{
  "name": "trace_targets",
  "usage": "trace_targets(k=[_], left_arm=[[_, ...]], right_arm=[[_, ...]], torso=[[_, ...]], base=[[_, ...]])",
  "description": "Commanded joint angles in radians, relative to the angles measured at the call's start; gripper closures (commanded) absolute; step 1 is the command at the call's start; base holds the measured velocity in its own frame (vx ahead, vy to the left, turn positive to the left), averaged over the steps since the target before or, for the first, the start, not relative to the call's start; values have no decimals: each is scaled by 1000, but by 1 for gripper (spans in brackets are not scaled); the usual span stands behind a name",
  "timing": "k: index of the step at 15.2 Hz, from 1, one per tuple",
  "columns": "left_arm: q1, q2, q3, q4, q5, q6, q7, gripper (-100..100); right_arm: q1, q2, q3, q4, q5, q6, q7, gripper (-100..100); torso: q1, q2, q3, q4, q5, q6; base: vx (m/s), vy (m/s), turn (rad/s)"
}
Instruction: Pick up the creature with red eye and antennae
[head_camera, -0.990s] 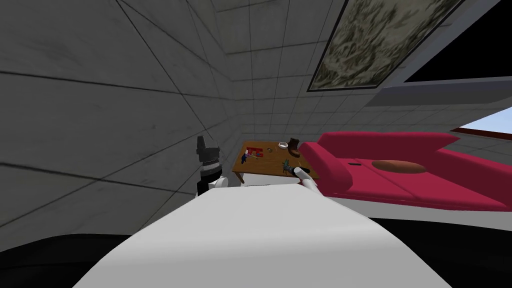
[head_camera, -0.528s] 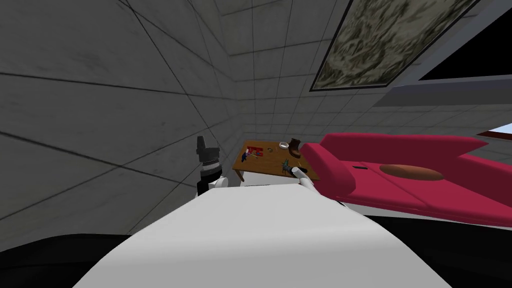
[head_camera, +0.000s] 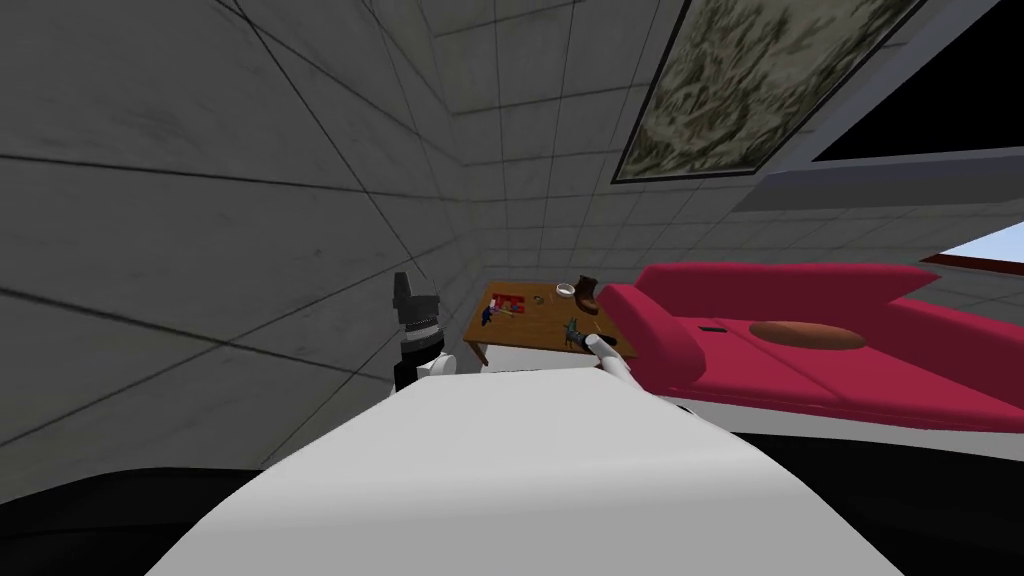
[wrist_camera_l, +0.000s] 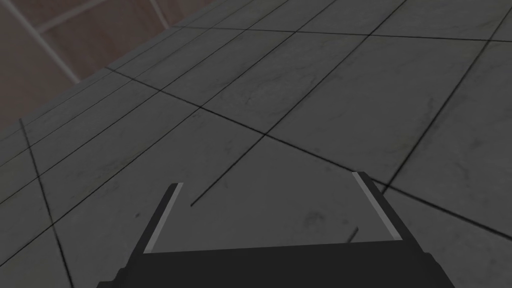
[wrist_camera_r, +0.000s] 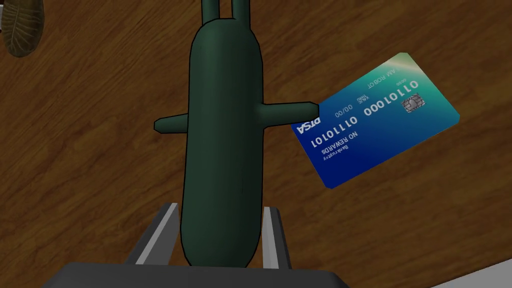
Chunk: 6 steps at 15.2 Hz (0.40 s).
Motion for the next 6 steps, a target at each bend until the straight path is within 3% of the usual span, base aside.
trace_targets(k=[1,5,6], left_arm=[[0,0,0,0,0,0,0,0],[0,0,0,0,0,0,0,0],[0,0,0,0,0,0,0,0]], right_arm=[[24,-7,5,-42,-7,29,-2,100],[60,-23,15,-108,-21,73,1,100],[49,-18,12,-87,-16,58,-2,100]], torso=[[0,0,0,0,0,0],[1,0,0,0,1,-1],[1,0,0,1,1,-1]], base=[[44,86,-120],[40,63,-98],[19,32,-46]])
